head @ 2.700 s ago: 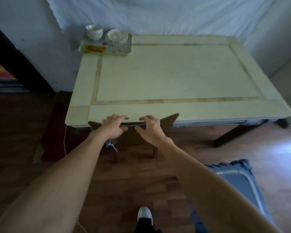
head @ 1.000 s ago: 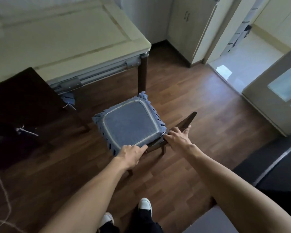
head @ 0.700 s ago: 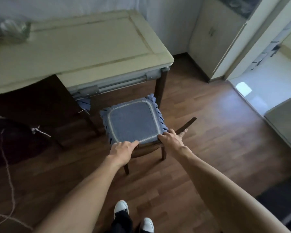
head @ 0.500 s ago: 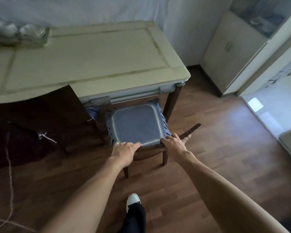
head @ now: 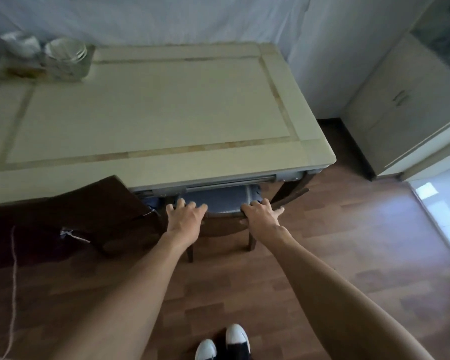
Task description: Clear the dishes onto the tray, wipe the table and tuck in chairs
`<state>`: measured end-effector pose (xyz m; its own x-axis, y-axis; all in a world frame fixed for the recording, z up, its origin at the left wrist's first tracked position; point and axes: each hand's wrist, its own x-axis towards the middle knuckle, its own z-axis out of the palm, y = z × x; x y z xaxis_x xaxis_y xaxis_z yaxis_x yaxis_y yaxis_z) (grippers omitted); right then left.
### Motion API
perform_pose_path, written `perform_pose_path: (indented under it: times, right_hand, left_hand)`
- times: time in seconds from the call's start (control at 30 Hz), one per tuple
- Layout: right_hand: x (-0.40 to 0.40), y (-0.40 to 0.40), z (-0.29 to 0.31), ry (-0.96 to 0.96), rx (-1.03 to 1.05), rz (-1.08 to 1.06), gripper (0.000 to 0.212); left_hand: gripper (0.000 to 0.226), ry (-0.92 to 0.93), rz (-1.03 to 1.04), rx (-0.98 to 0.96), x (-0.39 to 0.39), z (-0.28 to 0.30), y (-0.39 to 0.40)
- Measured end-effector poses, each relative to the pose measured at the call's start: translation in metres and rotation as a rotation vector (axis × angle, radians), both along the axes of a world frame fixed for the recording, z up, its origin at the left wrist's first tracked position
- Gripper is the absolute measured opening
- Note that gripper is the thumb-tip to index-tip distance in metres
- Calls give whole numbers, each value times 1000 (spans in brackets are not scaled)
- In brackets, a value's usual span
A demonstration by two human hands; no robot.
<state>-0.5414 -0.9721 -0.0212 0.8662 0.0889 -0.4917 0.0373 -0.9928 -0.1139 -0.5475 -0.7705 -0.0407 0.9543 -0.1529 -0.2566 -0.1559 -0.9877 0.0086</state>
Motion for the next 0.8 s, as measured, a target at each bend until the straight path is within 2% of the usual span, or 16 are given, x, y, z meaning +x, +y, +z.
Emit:
perform_pose_path:
  times: [0.1, 0.3, 0.43, 0.57, 0.67, 0.8]
  right_hand:
    - [38, 1, 0, -1, 19, 20, 23]
    - [103, 3, 2, -8, 6, 54, 22]
    - [121, 8, -1, -12, -29, 74, 24]
    - [123, 9, -6, -9, -55, 53, 25]
    - [124, 9, -6, 0, -61, 55, 26]
    - [124, 8, 6, 64, -17, 73, 32]
  left_hand:
    - [47, 4, 4, -16, 36, -1, 3]
    - [47, 32, 22, -62, 98, 0, 7]
    - [38, 17, 10, -54, 119, -4, 13]
    - [41, -6, 6, -64, 120, -8, 15]
    - [40, 44, 23, -98, 122, -2, 13]
    - [43, 265, 74, -269, 127, 31, 17]
